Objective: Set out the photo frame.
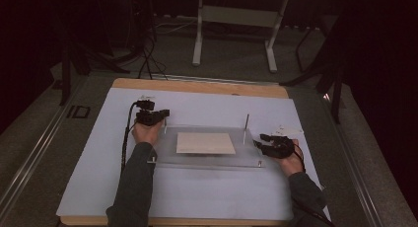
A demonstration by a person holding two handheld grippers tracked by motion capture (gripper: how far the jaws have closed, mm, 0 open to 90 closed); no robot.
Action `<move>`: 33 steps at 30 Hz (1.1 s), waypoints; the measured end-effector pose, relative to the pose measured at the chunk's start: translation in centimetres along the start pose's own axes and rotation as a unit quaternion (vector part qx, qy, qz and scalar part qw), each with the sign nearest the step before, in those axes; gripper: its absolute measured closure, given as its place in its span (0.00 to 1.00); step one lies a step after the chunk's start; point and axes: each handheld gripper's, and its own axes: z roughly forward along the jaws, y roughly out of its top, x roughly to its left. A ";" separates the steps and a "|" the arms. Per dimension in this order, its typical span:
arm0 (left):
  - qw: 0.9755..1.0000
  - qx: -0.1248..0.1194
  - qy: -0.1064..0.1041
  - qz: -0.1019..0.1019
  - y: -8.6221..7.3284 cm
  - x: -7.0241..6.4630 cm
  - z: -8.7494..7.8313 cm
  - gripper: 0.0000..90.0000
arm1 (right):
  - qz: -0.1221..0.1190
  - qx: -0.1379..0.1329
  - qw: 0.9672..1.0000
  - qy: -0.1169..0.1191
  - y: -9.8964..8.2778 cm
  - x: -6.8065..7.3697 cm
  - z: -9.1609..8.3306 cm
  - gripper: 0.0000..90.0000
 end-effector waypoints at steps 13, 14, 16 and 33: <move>1.000 0.005 -0.004 -0.010 0.2 0.1 0.1 0.94 | -0.072 -0.035 0.996 0.032 0.7 1.7 0.5 0.47; 1.000 0.007 -0.003 -0.009 0.2 0.1 0.1 0.94 | -0.078 -0.039 0.996 0.031 0.8 1.9 0.5 0.47; 1.000 0.010 -0.005 -0.014 0.3 0.2 0.1 0.94 | -0.079 -0.047 0.995 0.031 0.9 2.0 0.4 0.46; 0.999 0.022 -0.025 -0.035 0.6 0.7 0.1 0.93 | -0.080 -0.085 0.993 0.025 1.5 2.4 0.0 0.43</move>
